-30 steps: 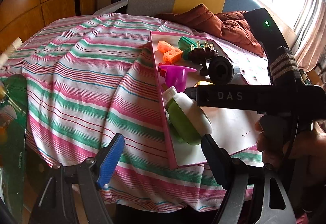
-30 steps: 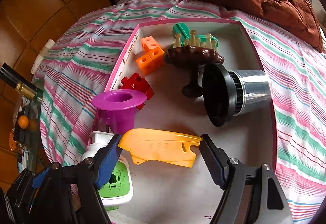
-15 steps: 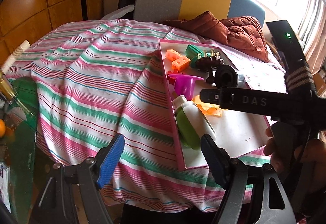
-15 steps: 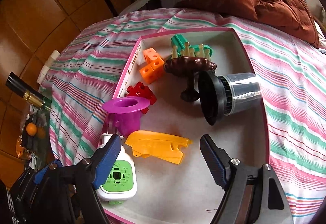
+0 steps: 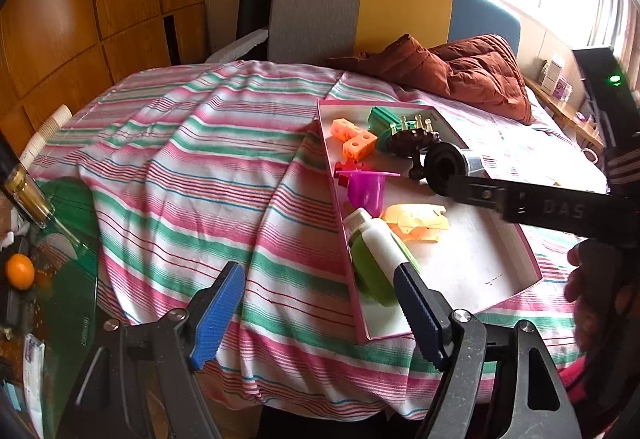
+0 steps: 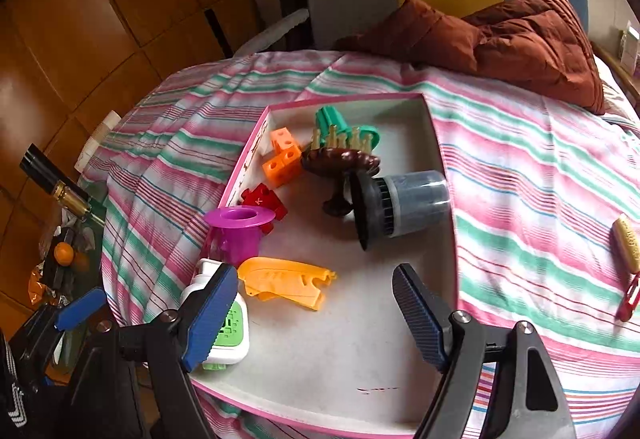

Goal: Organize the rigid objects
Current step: 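Move the right tool to the red cylinder and grasp it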

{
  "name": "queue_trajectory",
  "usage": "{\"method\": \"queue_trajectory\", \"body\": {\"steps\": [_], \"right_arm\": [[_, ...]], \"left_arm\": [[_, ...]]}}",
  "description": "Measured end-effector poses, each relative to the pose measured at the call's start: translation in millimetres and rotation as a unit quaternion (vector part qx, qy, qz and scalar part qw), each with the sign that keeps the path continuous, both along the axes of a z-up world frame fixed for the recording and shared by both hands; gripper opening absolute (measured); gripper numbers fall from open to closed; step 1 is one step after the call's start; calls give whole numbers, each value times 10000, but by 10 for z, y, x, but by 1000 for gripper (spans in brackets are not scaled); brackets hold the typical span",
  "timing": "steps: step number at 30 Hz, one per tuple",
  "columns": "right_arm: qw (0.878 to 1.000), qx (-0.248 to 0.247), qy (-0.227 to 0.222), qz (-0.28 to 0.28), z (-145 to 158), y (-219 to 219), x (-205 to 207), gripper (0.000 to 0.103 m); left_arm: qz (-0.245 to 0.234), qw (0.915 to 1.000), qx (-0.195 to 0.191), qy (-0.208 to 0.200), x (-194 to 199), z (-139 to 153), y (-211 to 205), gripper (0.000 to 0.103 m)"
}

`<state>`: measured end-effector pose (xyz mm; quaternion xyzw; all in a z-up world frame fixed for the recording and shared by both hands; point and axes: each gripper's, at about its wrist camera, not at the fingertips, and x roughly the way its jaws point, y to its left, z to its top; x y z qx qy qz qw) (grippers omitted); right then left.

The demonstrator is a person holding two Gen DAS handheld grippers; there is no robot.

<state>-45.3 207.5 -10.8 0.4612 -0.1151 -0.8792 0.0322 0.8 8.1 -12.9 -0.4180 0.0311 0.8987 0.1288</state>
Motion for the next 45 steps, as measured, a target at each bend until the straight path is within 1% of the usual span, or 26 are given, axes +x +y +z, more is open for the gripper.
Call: {"method": "queue_trajectory", "body": {"steps": [8, 16, 24, 29, 32, 35, 37, 38, 39, 41, 43, 45], "right_arm": [[9993, 96, 129, -329, 142, 384, 149, 81], [9959, 286, 90, -851, 182, 958, 275, 81], [9873, 505, 23, -1508, 200, 1619, 449, 81], [9782, 619, -67, -1984, 181, 2110, 568, 81], [9686, 574, -108, -2418, 123, 2456, 658, 81], [9533, 248, -71, -3008, -5, 2819, 826, 81], [9348, -243, -249, -3535, -125, 3078, 961, 80], [9241, -592, -177, -3771, -146, 3199, 1050, 80], [9146, -809, -78, -3960, -151, 3289, 1124, 80], [8997, -915, -77, -4268, -173, 3399, 1230, 80], [8929, -1060, -171, -4372, -223, 3451, 1262, 80], [8935, -1124, -292, -4337, -273, 3457, 1240, 79]], "left_arm": [[-58, 9998, -117, 162, 33, 78, 56, 78], [-159, 9993, -206, 287, 59, 152, 154, 78], [-345, 9982, -302, 398, 85, 217, 310, 78], [-514, 9971, -316, 467, 94, 274, 448, 78], [-629, 9963, -322, 496, 92, 306, 549, 78], [-728, 9954, -341, 530, 91, 335, 650, 78], [-781, 9949, -345, 529, 83, 342, 717, 78], [-812, 9948, -336, 514, 73, 339, 752, 78], [-848, 9946, -329, 497, 65, 334, 792, 78], [-936, 9941, -322, 449, 53, 319, 885, 78], [-1056, 9931, -304, 417, 59, 312, 987, 78], [-1186, 9916, -305, 426, 76, 311, 1084, 78]]}}
